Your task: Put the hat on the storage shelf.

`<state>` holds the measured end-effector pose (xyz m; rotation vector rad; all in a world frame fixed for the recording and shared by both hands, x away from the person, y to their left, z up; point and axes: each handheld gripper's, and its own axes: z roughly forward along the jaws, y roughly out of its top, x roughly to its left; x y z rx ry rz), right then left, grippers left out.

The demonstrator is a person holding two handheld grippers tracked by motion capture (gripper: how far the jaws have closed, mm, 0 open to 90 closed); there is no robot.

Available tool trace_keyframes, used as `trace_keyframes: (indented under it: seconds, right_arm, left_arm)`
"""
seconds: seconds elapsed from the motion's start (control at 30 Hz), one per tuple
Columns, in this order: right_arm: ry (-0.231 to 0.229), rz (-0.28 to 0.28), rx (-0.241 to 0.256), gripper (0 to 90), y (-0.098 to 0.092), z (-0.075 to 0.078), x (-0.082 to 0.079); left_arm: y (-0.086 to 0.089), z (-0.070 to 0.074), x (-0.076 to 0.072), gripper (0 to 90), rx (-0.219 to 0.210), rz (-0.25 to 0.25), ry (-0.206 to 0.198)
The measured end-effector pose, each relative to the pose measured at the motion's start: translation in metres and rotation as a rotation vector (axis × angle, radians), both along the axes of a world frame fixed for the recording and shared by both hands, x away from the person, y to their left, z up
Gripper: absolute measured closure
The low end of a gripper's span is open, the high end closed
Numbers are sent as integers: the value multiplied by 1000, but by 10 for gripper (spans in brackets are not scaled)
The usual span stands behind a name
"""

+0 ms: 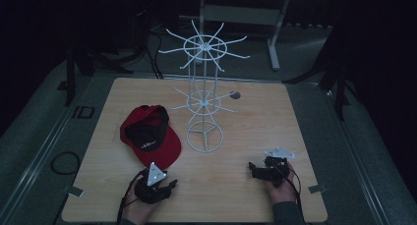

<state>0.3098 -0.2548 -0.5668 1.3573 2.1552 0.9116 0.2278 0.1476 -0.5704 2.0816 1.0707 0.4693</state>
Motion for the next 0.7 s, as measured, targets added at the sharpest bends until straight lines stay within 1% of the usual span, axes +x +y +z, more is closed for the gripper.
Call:
trace_keyframes:
  seconds: [0.13, 0.23, 0.3, 0.37, 0.57, 0.6, 0.7]
  right_arm:
    - [0, 1, 0, 134, 0, 0, 0]
    - [-1, 2, 0, 134, 0, 0, 0]
    - [-1, 3, -1, 134, 0, 0, 1]
    - [-1, 3, -1, 134, 0, 0, 1]
    - [0, 3, -1, 134, 1, 0, 1]
    - [0, 3, 0, 133, 1, 0, 2]
    - [0, 3, 0, 134, 1, 0, 2]
  left_arm:
    - [0, 0, -1, 508, -8, 3, 4]
    - [3, 0, -2, 512, -43, 4, 19]
    - [4, 0, -2, 522, -48, 5, 23]
    - [5, 1, -1, 535, -61, 6, 37]
    - [8, 6, -5, 555, -40, -1, 75]
    - [8, 6, -5, 555, -45, 0, 76]
    - [11, 10, -7, 555, -40, 9, 76]
